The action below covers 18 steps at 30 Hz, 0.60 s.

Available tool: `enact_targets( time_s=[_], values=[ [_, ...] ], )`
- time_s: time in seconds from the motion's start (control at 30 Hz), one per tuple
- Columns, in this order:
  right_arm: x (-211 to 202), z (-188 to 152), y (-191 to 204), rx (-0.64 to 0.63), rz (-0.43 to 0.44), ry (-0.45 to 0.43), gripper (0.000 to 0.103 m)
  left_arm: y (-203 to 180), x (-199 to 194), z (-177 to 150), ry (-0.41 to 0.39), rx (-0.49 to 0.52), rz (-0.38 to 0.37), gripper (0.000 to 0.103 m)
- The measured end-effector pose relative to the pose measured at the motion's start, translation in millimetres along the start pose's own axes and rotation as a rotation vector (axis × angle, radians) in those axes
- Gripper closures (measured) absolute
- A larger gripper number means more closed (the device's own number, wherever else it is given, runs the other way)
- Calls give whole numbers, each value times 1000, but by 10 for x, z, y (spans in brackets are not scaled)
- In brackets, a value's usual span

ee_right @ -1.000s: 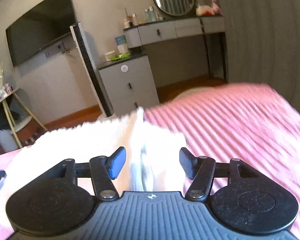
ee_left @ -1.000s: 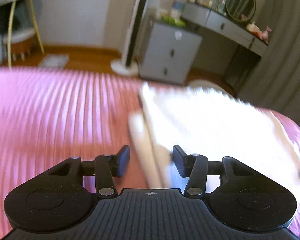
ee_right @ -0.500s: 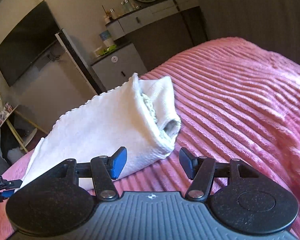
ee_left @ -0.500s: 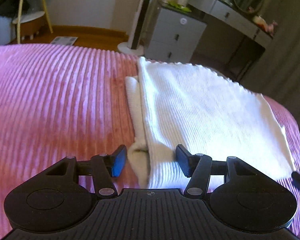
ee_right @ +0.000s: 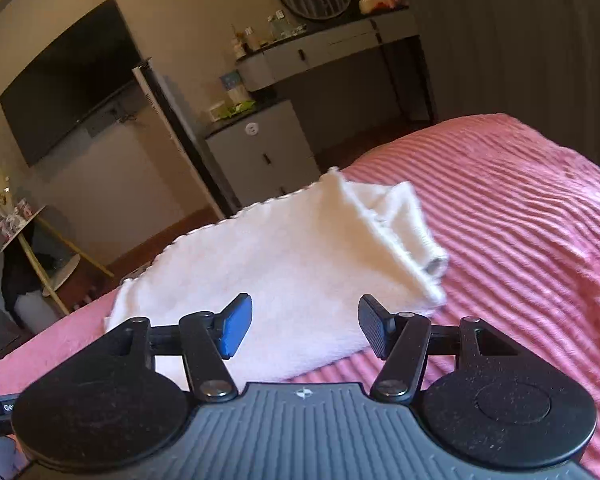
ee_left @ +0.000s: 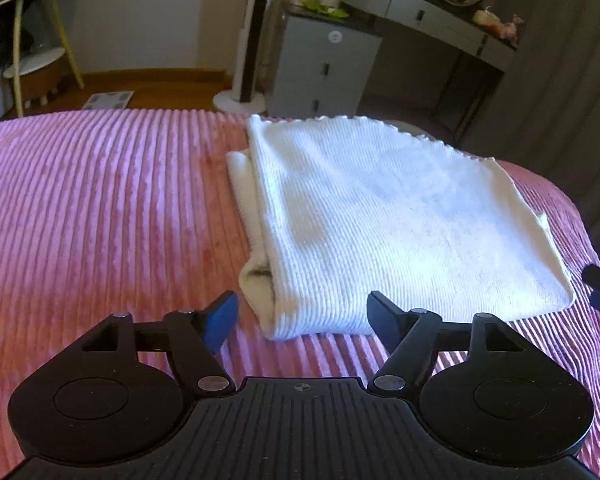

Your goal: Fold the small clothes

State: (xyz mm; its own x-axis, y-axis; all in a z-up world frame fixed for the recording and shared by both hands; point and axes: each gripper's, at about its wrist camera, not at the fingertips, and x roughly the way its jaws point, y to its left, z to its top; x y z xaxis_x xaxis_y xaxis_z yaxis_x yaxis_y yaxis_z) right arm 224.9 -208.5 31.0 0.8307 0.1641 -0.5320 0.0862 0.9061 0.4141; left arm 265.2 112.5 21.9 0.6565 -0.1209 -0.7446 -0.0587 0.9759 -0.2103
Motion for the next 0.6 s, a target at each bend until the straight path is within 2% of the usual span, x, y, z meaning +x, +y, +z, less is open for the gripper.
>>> enact_targets(
  time_s=[0.2, 0.27, 0.33, 0.43, 0.6],
  values=[
    [247, -91, 162, 75, 149, -31, 44, 110, 124, 38, 1, -33, 41, 21],
    [474, -205, 135, 113, 158, 6, 47, 138, 227, 49, 20, -28, 66, 21],
    [710, -333, 86, 160, 163, 54, 65, 151, 291, 58, 20, -15, 85, 21],
    [939, -460, 94, 100, 151, 85, 71, 189, 394, 96, 20, -34, 86, 20],
    [994, -301, 28, 16, 177, 22, 72, 155, 512, 214, 2, -53, 69, 20]
  ],
)
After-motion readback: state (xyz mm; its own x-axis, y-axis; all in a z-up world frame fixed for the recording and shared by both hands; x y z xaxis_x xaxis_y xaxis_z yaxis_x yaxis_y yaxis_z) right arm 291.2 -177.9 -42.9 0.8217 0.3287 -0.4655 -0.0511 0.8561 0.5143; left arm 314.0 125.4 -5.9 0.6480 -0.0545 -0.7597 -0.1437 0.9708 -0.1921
